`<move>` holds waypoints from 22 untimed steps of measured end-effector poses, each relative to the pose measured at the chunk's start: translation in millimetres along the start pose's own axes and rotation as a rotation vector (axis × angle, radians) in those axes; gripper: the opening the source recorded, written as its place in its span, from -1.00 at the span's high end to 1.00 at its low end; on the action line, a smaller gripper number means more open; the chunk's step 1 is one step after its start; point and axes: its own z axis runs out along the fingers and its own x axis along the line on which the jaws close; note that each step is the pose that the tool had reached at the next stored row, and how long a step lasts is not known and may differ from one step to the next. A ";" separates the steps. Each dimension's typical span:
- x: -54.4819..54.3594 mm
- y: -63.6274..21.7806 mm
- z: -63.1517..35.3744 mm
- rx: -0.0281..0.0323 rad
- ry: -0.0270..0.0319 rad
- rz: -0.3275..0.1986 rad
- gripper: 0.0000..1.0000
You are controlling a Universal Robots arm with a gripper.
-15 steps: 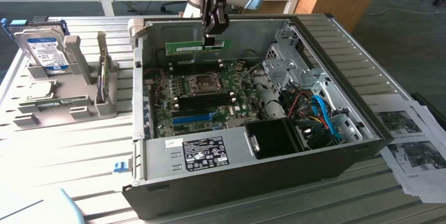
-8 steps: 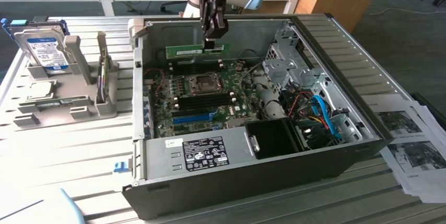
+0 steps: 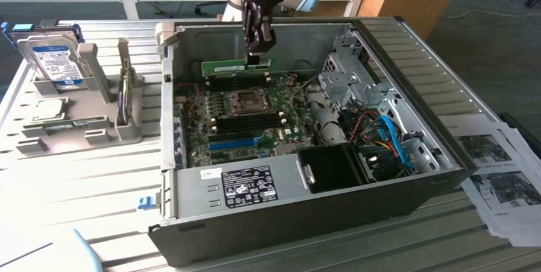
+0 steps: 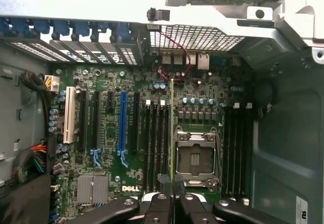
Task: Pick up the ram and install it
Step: 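Insert the ram into the slot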
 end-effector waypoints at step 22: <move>0.7 -1.1 30.9 0.0001 0.0000 0.000 0.77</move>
